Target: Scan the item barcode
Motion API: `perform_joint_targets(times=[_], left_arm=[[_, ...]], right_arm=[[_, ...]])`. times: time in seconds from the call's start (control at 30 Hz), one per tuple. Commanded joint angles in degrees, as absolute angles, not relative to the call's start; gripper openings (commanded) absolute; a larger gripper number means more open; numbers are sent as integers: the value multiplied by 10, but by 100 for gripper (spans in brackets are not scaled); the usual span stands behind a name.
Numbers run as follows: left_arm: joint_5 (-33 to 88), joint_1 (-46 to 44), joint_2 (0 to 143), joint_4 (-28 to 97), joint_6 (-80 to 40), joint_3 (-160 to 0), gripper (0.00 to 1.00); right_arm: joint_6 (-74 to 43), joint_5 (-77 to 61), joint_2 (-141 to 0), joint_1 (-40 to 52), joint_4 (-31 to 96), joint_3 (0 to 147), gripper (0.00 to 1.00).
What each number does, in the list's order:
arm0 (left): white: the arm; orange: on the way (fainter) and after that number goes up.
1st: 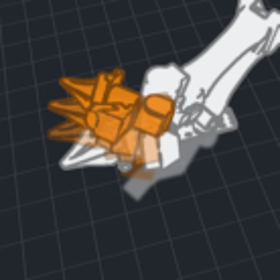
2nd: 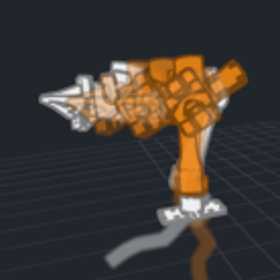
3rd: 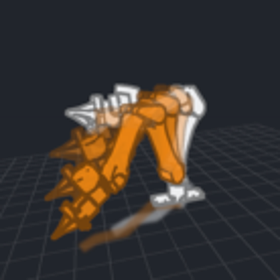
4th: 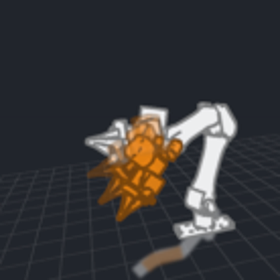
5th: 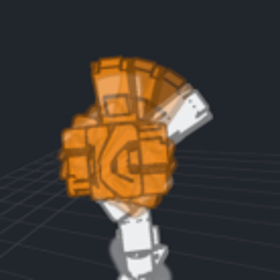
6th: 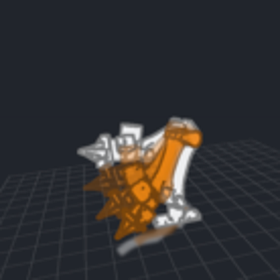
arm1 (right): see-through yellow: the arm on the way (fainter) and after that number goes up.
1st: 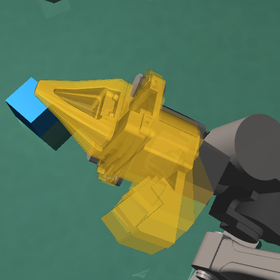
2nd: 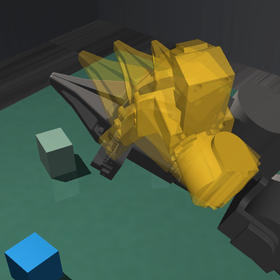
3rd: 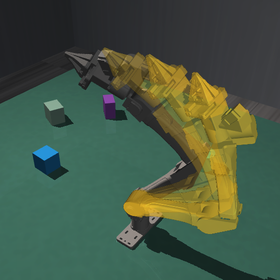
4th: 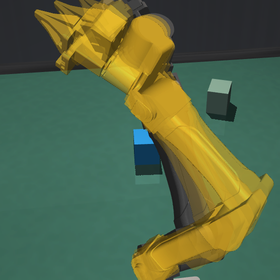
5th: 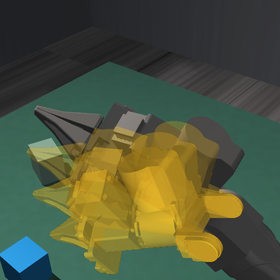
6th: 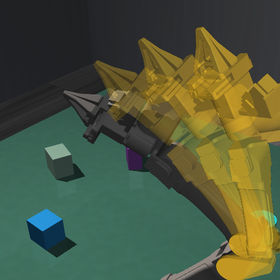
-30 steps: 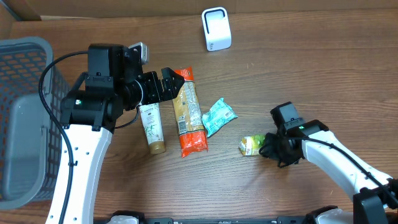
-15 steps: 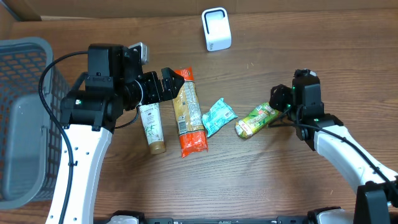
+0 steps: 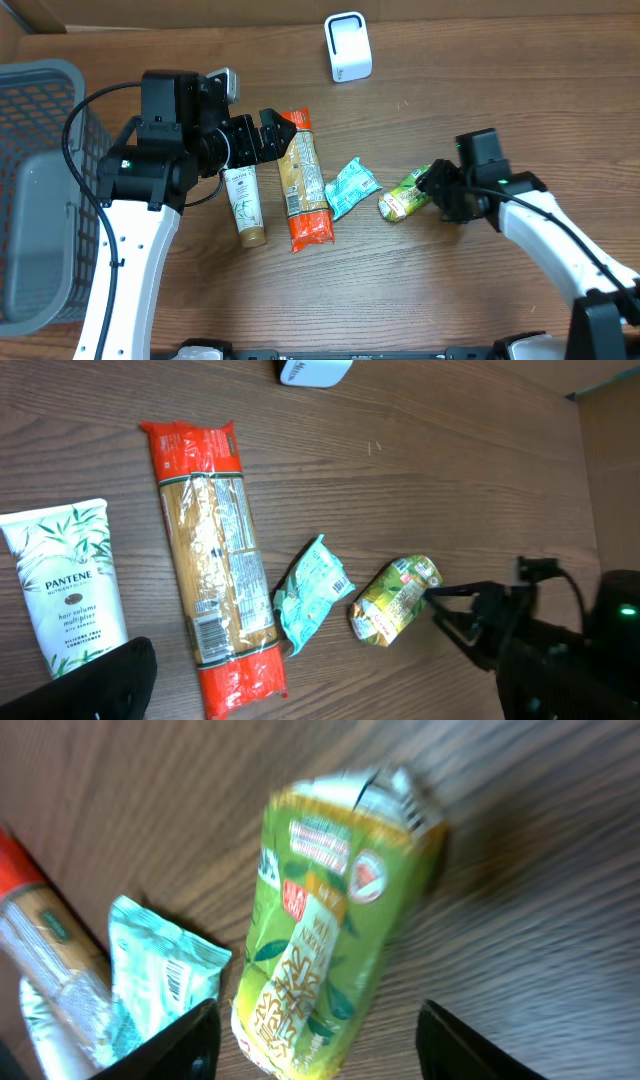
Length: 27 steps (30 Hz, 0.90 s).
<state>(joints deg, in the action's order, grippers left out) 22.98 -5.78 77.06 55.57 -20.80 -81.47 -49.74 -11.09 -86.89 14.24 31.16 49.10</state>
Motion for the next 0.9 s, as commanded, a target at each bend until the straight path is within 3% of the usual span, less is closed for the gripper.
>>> perform_joint_targets(times=[0.0, 0.27, 0.37, 0.47, 0.57, 0.77, 0.87], left_arm=[[238, -60, 776, 555, -197, -827, 100], [238, -60, 776, 555, -197, -827, 100], [238, -60, 776, 555, -197, -827, 100], [238, -60, 776, 555, -197, -827, 100], [238, -60, 776, 555, -197, -827, 100], [238, -60, 776, 555, -197, -827, 99], [238, -60, 776, 555, -197, -827, 99]], right_arm=[[-542, -101, -908, 175, 286, 497, 61], [-557, -91, -963, 203, 249, 497, 55], [-519, -104, -964, 196, 259, 498, 45], [-436, -152, -964, 183, 261, 503, 31], [-324, -246, -963, 155, 265, 520, 23], [-46, -417, -958, 99, 319, 567, 21], [-5, -310, -958, 85, 353, 575, 26]])
